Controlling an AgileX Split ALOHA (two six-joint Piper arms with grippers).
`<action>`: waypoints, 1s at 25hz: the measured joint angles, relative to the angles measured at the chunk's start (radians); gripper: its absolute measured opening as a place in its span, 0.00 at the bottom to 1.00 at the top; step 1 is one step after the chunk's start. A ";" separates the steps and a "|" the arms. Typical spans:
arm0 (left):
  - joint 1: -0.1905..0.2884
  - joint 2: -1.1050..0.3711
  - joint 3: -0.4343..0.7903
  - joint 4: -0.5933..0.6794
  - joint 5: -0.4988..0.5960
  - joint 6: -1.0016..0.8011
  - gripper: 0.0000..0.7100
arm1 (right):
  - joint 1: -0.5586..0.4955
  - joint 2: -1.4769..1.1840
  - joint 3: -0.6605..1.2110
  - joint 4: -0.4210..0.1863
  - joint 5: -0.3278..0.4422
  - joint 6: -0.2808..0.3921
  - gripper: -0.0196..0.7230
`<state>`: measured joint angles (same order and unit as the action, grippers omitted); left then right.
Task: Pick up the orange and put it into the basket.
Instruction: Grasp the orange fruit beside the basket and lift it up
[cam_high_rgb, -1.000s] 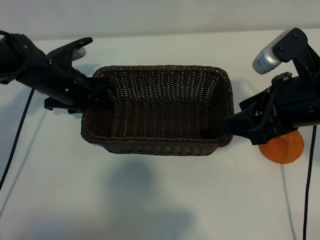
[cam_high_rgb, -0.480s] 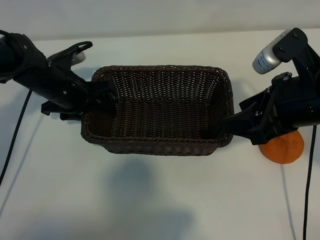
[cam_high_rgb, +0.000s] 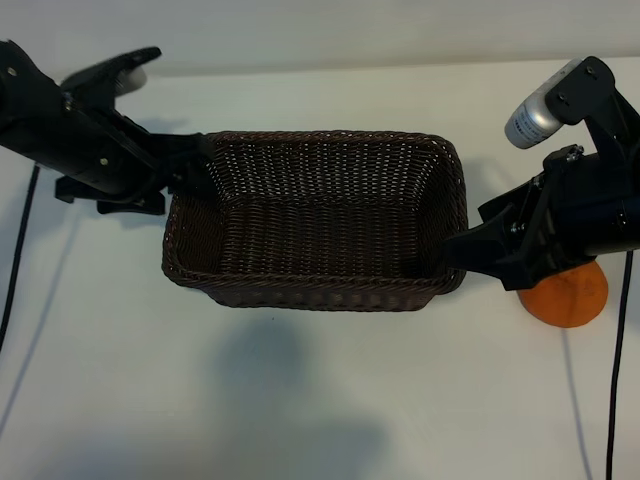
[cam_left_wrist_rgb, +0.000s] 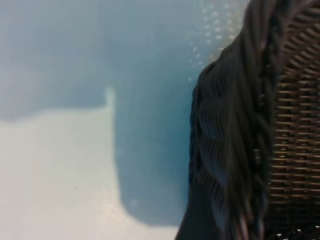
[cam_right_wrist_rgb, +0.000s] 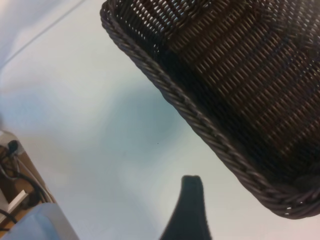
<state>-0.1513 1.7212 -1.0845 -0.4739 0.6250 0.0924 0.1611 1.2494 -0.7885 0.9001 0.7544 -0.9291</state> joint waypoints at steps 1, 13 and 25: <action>0.000 -0.017 0.000 0.014 0.008 -0.004 0.86 | 0.000 0.000 0.000 0.000 0.001 0.000 0.83; 0.000 -0.243 0.000 0.077 0.111 -0.021 0.84 | 0.000 0.000 0.000 0.000 0.001 0.000 0.83; 0.000 -0.324 0.000 -0.124 0.157 0.139 0.84 | 0.000 0.000 0.000 -0.049 -0.056 0.032 0.83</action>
<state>-0.1513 1.3971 -1.0845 -0.5974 0.7823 0.2314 0.1611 1.2494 -0.7885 0.8515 0.6980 -0.8971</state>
